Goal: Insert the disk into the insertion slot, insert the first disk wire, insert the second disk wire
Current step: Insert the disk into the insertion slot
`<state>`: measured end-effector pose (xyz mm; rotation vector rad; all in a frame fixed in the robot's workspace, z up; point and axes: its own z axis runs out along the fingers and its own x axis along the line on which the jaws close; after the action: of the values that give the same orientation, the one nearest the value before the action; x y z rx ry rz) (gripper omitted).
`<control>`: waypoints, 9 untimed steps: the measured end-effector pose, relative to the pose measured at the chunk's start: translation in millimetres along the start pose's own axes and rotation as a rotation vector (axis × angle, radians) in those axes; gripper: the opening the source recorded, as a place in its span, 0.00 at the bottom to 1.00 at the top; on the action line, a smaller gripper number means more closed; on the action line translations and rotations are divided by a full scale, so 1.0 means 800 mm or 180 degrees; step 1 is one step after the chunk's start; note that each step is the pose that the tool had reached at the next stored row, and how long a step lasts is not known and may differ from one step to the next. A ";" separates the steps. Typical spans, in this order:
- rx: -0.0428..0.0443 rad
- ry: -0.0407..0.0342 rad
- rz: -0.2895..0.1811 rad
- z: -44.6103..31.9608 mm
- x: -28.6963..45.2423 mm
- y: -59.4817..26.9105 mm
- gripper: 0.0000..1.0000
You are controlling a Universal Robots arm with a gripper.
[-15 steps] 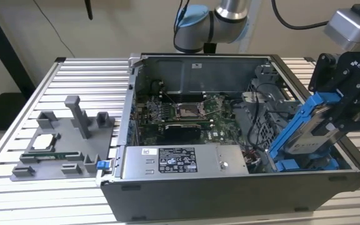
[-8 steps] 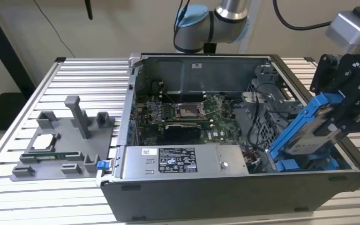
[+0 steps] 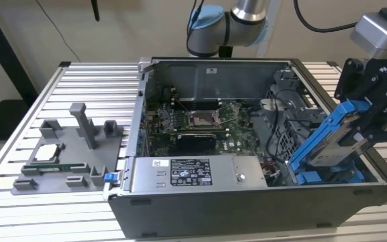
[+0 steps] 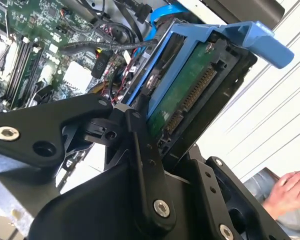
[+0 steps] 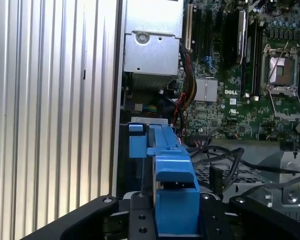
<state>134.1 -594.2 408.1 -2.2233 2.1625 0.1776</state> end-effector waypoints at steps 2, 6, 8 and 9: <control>0.0000 0.0000 0.0000 -0.0006 0.0000 0.000 0.00; 0.0000 -0.0001 0.0000 -0.0017 -0.0002 0.000 0.00; 0.0000 -0.0001 0.0000 -0.0018 -0.0002 0.000 0.00; 0.0004 0.0000 0.0000 -0.0023 -0.0002 0.001 0.00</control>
<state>133.5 -594.2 410.0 -2.2226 2.1621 0.1763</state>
